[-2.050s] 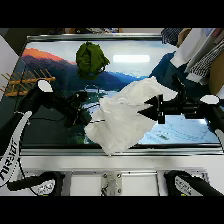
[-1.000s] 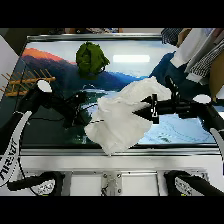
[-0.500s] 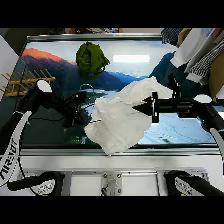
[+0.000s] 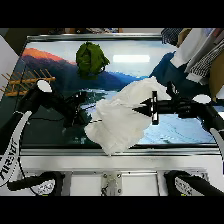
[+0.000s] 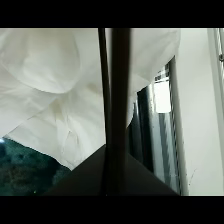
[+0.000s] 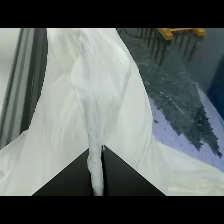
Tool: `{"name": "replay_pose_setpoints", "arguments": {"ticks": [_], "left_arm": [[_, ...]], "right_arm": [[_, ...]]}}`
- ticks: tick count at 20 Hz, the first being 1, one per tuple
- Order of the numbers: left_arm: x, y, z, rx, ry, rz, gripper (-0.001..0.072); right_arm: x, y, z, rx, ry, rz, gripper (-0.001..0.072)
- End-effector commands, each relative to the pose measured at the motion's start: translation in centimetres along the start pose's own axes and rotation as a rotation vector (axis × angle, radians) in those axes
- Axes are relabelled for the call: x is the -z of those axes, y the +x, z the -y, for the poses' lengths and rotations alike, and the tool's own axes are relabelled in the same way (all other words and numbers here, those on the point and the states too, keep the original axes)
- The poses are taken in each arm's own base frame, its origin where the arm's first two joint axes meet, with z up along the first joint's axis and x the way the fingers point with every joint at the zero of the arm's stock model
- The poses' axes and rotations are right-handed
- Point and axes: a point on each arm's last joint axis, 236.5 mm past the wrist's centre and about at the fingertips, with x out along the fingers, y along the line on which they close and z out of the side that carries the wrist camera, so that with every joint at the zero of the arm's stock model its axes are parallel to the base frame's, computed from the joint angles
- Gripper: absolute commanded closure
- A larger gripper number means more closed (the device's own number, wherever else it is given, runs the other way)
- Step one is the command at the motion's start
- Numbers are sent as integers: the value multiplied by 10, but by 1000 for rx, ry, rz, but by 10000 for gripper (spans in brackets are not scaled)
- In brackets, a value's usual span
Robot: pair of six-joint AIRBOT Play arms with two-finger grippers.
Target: Fold the clothes and pants, and hang the long-sleeved shirts on hangers.
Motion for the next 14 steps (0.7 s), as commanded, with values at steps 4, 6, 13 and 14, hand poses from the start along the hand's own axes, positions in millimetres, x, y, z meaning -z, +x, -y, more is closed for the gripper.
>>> {"name": "replay_pose_setpoints", "arguments": {"ticks": [4, 6, 13, 14], "left_arm": [[-1, 0, 0, -1, 2, 5, 696], [-1, 0, 0, -1, 2, 5, 696], [-1, 0, -2, -7, -97, 4, 647], [-1, 0, -2, -10, -127, 5, 421]], "right_arm": [[7, 0, -1, -6, -25, -30, 700], [7, 0, -1, -6, -25, -30, 700], [7, 0, -1, -6, -25, -29, 702], [7, 0, -1, -6, -25, -30, 702]]}}
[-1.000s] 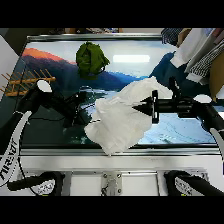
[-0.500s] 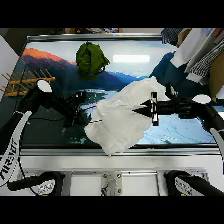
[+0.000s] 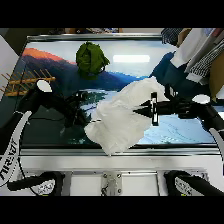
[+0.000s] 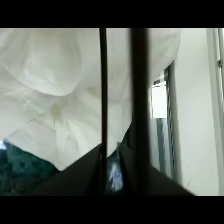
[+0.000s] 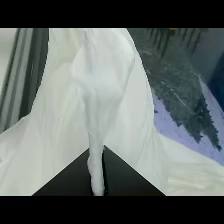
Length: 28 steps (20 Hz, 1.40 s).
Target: Fold the clothes and pants, and hang the long-sleeved shirts on hangers.
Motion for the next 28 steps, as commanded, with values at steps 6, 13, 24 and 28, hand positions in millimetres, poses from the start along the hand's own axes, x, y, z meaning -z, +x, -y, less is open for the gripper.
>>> {"name": "replay_pose_setpoints", "arguments": {"ticks": [6, 13, 24, 28], "left_arm": [[7, -1, -10, -49, -274, -24, 318], [18, -20, -28, -112, -594, 55, 318], [15, -98, -66, -162, -950, 498, 320], [32, -115, -70, -180, -1062, 544, 339]], "right_arm": [[-1, 0, 0, 0, 12, 6, 702], [-11, -3, 0, 12, 53, 25, 703], [-27, -9, -5, 33, 74, 28, 705], [-33, -12, -5, 55, 90, 29, 704]]}}
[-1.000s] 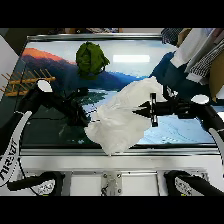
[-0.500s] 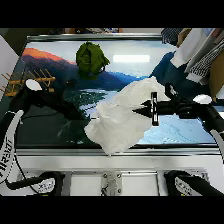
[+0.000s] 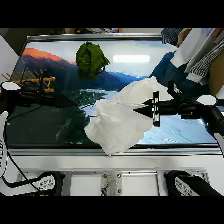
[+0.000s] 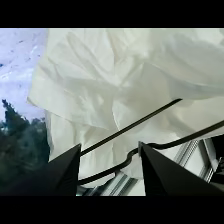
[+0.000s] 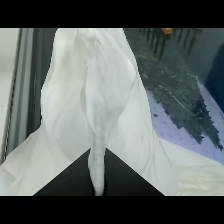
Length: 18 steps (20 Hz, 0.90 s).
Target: Fold the clothes and pants, and hang the long-sleeved shirts on hangers.
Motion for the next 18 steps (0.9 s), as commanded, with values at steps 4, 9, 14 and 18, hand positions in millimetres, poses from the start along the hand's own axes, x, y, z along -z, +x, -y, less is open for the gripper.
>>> {"name": "replay_pose_setpoints", "arguments": {"ticks": [4, 9, 14, 18], "left_arm": [[-17, -46, -18, -87, -140, 158, 339], [-6, -77, -32, -343, -212, 197, 340], [25, -19, -24, -339, -369, 230, 336], [33, 48, 8, -184, -435, 235, 337]], "right_arm": [[-16, -8, 4, 74, 12, 3, 705], [-35, -25, 3, 142, -16, 18, 705], [-45, -45, 11, 231, -29, 27, 704], [-46, -45, 10, 231, -31, 28, 704]]}}
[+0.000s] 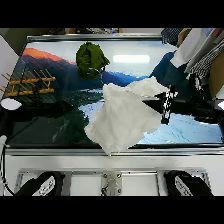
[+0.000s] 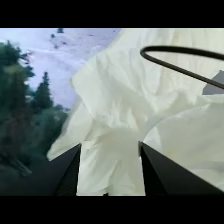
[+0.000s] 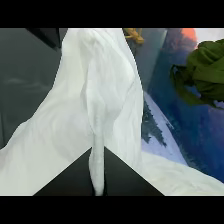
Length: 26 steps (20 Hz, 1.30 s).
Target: Fold the clothes and pants, and hang the long-sleeved shirts on hangers.
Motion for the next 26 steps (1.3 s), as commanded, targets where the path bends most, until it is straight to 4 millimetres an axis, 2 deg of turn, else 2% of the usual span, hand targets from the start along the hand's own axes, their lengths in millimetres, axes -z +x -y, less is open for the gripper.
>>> {"name": "replay_pose_setpoints", "arguments": {"ticks": [1, 4, 6, 9, 14, 15, 16, 22, 24, 26], "left_arm": [[21, 42, 26, 74, -85, 8, 337], [47, 76, 39, 70, -65, -79, 336], [60, 90, 46, 89, -82, -129, 337], [70, 99, 46, 85, -82, -165, 337], [75, 109, 36, 68, -116, -196, 341], [76, 111, 33, 63, -127, -202, 467], [74, 111, 30, 59, -130, -198, 687], [40, 84, 8, 46, -181, -99, 697], [37, 79, 0, 36, -190, -91, 697], [34, 75, -6, 16, -174, -89, 697]], "right_arm": [[-2, -2, 1, 12, 0, 2, 704], [-2, -2, 1, 12, 0, 2, 704], [-2, -2, 1, 12, 0, 2, 704], [-2, -2, 0, 7, 0, 2, 704], [-7, -4, -8, -13, 30, 7, 704], [-9, -5, -9, -10, 47, 9, 704], [-11, -6, -11, -7, 63, 7, 705], [0, -19, -28, 17, 127, -107, 706], [-4, -22, -42, -18, 123, -109, 706], [0, -25, -46, -13, 138, -139, 707]]}}
